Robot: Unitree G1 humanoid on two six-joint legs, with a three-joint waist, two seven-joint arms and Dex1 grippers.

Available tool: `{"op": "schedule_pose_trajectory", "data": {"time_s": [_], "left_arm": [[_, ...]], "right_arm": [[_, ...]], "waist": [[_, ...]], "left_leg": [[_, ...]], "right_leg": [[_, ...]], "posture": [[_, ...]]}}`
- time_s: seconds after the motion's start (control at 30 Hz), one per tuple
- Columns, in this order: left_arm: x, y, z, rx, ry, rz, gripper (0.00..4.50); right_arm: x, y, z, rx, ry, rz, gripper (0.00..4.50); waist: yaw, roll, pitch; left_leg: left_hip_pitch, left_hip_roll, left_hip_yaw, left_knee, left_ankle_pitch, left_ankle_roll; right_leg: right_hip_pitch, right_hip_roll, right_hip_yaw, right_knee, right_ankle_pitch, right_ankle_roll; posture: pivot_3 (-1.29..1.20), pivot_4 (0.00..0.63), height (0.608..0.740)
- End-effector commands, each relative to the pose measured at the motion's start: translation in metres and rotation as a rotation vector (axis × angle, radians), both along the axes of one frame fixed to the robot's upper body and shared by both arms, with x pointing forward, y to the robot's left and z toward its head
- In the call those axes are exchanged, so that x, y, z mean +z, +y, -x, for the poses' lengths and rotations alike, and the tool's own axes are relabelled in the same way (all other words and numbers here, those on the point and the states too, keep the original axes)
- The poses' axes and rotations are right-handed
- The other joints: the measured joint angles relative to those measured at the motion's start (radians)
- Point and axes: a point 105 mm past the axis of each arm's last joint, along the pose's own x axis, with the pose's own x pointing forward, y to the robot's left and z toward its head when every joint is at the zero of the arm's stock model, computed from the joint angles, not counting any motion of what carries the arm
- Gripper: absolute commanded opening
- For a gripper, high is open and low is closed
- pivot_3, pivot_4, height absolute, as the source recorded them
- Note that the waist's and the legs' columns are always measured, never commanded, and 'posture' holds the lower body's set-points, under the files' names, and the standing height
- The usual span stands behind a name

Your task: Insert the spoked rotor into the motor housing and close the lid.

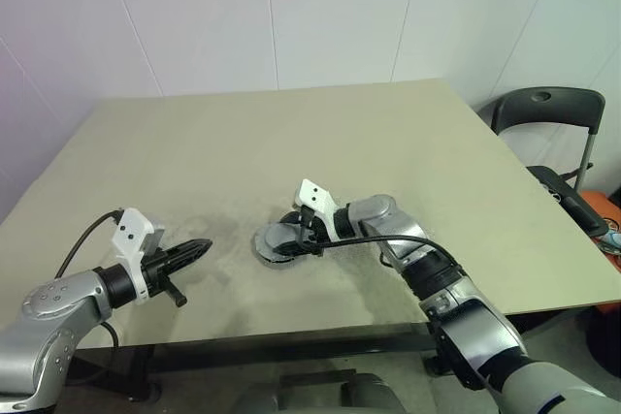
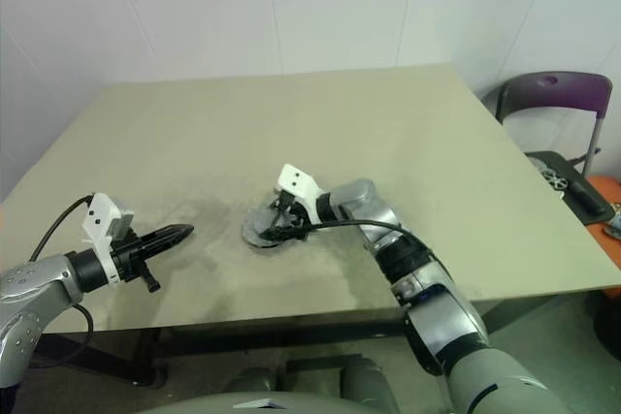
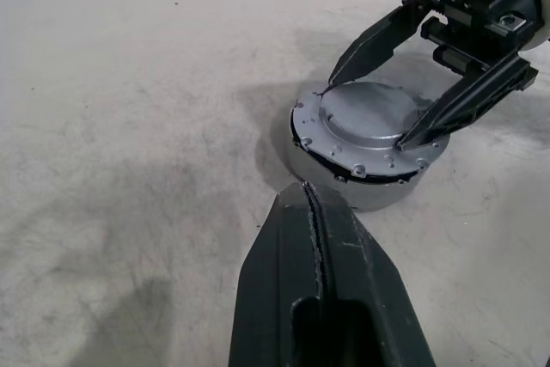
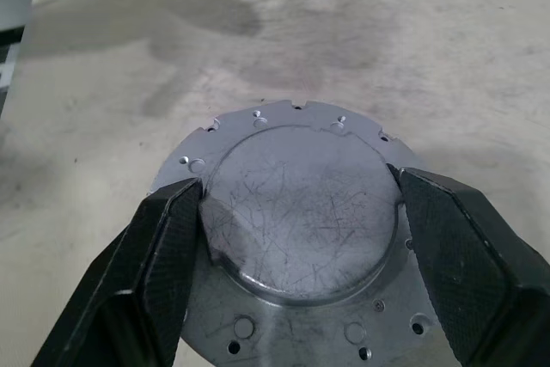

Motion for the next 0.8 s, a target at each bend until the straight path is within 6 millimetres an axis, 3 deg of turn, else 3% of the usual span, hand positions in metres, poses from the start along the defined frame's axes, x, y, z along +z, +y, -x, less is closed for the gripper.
{"op": "schedule_pose_trajectory", "data": {"time_s": [0.03,0.43,0.8], "left_arm": [[0.01,0.001,-0.004,-0.001,-0.052,-0.019,0.0],[0.008,0.001,-0.005,-0.002,-0.059,-0.02,0.0],[0.007,-0.004,-0.007,-0.011,-0.066,-0.016,0.0]], "right_arm": [[0.015,0.002,-0.008,-0.023,-0.032,-0.027,3.26],[0.004,0.002,-0.006,0.001,-0.09,0.039,3.26],[0.008,-0.001,-0.006,0.022,-0.105,0.036,3.26]], "waist": [[0.0,0.0,0.0],[0.0,0.0,0.0],[0.0,0.0,0.0]], "left_leg": [[0.0,0.0,0.0,0.0,0.0,0.0],[0.0,0.0,0.0,0.0,0.0,0.0],[0.0,0.0,0.0,0.0,0.0,0.0]], "right_leg": [[0.0,0.0,0.0,0.0,0.0,0.0],[0.0,0.0,0.0,0.0,0.0,0.0],[0.0,0.0,0.0,0.0,0.0,0.0]], "posture": [[0.0,0.0,0.74],[0.0,0.0,0.74],[0.0,0.0,0.74]]}}
